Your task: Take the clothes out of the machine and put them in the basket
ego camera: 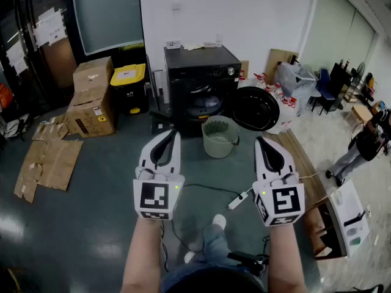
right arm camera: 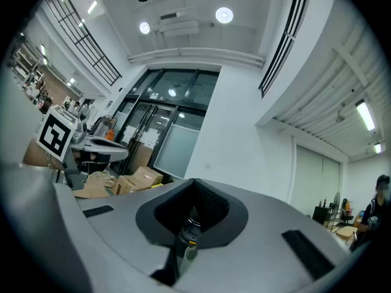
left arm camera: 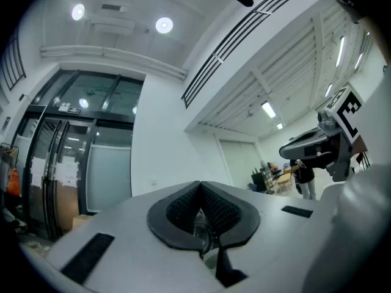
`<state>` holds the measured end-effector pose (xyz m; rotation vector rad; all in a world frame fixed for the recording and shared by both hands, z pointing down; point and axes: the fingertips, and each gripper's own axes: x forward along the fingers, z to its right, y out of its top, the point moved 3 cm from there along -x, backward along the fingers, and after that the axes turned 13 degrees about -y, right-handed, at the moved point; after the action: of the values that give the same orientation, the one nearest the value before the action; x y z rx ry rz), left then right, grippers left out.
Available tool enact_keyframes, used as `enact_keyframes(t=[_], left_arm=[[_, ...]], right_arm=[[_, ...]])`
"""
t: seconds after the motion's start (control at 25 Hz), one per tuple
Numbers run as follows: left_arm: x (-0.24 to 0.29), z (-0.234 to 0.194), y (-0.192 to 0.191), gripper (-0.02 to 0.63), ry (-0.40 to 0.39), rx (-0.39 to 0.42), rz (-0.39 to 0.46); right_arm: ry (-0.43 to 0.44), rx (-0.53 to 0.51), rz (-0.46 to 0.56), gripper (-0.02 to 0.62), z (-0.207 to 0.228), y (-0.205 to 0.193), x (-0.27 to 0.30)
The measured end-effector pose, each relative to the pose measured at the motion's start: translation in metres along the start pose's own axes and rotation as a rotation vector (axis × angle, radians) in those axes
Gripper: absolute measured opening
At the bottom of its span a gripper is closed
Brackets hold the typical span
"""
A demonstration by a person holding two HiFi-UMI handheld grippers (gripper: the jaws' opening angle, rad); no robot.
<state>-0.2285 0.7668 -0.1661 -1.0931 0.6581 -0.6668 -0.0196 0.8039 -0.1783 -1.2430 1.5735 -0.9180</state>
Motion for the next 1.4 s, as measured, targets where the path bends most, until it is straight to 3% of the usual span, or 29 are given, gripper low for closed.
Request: enact_keyframes(t=[0.2,0.36,0.48,0.52,0.56,0.6,0.64,0.72,1.08,1.4], left_arm=[[-0.003,-0.006,-0.006,0.002,0.021,-0.037,-0.014],[0.003,-0.007,-0.015,0.003,-0.028,-0.071,-0.061],[0.008,-0.010,-0.021,0.005,-0.029,-0.103,-0.069],[0.010,-0.012,-0.023,0.018,-0.030,-0.126,-0.069],[0.013,-0.013,-0.025,0.111,-0.035,-0.152,-0.072],[0.017,-0.015,-0.028,0.300,-0.040,-0.179,-0.075],[0.020,-0.017,-0.031,0.475,-0.036,-0.203,-0.079],[0.026,-0.025,-0.038,0.531,-0.005,-0.228,-0.094],[0.070,-0.050,-0.061,0.541,-0.009,-0.223,-0.160],[0.157,-0.081,-0.098,0.541,0.043,-0.203,-0.242]], right_arm=[[-0.022,0.000,-0.051,-0.006,-0.001,-0.006,0.003],[0.010,-0.021,-0.108,-0.006,-0.007,-0.013,0.008],[0.020,0.038,-0.125,-0.006,-0.006,-0.019,0.013],[0.029,0.088,-0.135,0.068,-0.006,-0.021,0.017],[0.042,0.147,-0.145,0.242,-0.005,-0.024,0.021],[0.046,0.208,-0.153,0.396,-0.004,-0.027,0.026],[0.038,0.258,-0.159,0.495,-0.001,-0.030,0.031],[0.007,0.302,-0.179,0.562,0.004,-0.038,0.040],[0.022,0.206,-0.244,0.568,0.006,-0.067,0.093],[0.074,0.197,-0.280,0.565,0.030,-0.114,0.189]])
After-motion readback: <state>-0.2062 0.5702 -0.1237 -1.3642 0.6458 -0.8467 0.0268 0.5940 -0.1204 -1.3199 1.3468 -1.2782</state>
